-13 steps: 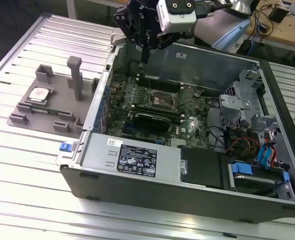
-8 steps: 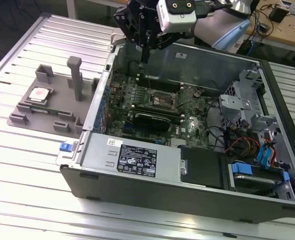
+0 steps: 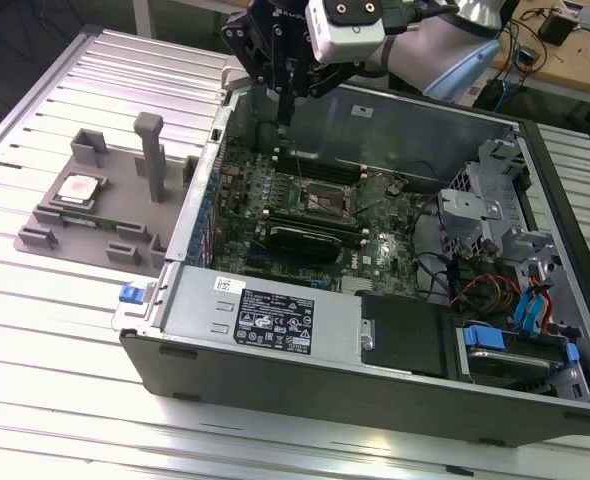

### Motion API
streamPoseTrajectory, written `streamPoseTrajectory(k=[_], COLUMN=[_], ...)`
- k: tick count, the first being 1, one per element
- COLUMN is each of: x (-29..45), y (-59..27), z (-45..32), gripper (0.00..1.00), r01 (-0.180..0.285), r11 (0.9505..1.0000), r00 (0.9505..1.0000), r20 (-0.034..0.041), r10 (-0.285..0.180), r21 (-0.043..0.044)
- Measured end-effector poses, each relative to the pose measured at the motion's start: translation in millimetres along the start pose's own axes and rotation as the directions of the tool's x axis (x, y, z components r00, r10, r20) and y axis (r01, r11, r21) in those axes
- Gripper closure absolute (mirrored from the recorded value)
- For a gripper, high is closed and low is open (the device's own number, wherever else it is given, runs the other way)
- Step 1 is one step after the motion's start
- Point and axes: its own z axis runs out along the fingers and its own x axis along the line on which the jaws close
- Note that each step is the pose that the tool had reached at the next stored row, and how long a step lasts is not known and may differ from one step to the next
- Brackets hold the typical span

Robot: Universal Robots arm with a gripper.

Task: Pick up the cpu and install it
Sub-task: 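Reach for the cpu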

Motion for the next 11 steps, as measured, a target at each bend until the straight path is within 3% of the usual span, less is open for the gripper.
streamPoseTrajectory(k=[4, 7, 11], x=[7.9, 20.9, 27.3], y=[1.4, 3.2, 3.8], z=[-0.1, -0.3, -0.5], gripper=[0.89, 0.89, 0.89], r01=[0.000, 0.000, 0.000], r11=[1.0000, 1.0000, 1.0000], r00=[1.0000, 1.0000, 1.0000], r20=[0.0000, 0.0008, 0.0016], r10=[0.000, 0.000, 0.000], r21=[0.0000, -0.0001, -0.0001])
